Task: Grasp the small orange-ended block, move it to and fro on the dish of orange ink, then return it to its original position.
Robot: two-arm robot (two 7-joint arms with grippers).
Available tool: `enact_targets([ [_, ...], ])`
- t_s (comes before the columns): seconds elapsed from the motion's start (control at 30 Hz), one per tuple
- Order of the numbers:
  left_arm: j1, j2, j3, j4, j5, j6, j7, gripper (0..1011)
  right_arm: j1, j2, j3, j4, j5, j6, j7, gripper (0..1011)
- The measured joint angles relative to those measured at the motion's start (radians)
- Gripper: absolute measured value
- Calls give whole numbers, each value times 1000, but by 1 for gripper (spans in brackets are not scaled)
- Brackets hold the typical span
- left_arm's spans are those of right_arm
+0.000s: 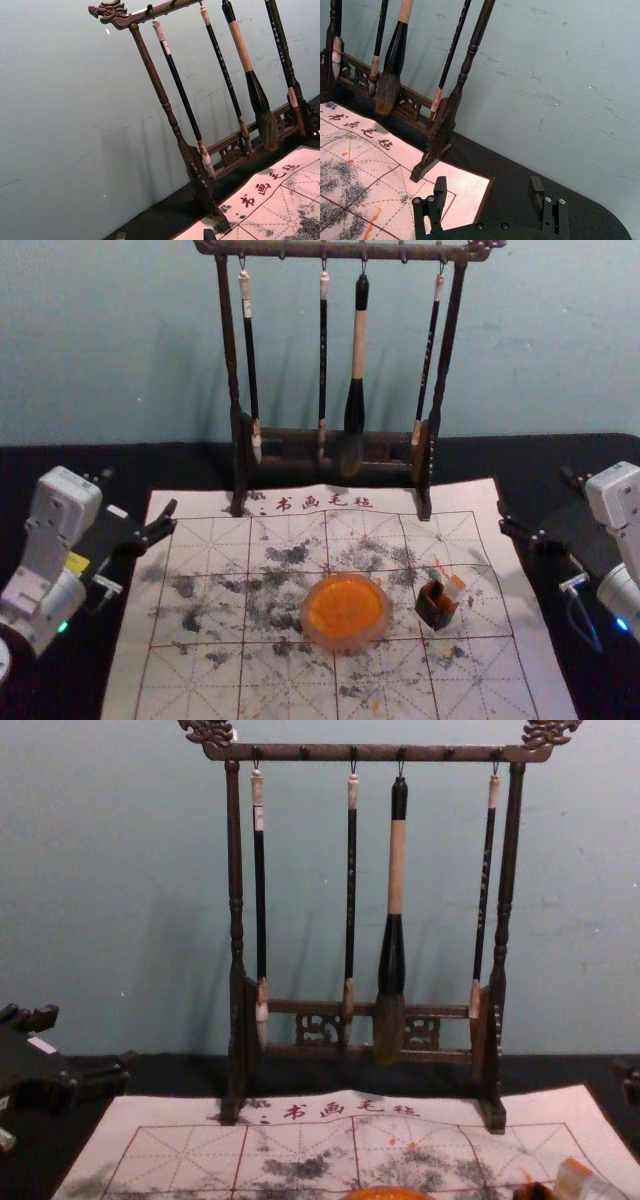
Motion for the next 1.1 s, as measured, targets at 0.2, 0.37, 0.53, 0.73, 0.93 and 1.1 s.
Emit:
enact_targets([
  [0.2,0,0,0,0,0,0,0,1001,1,0,0,0,1,-1,0,1002],
  [0.37,0,0,0,0,0,0,0,1001,1,0,0,0,1,-1,0,1002],
  [0.53,0,0,0,0,0,0,0,1001,1,0,0,0,1,-1,0,1002],
  [0.73,0,0,0,0,0,0,0,1001,1,0,0,0,1,-1,0,1002],
  [0.93,0,0,0,0,0,0,0,1001,1,0,0,0,1,-1,0,1002],
  [1.1,0,0,0,0,0,0,0,1001,1,0,0,0,1,-1,0,1002],
])
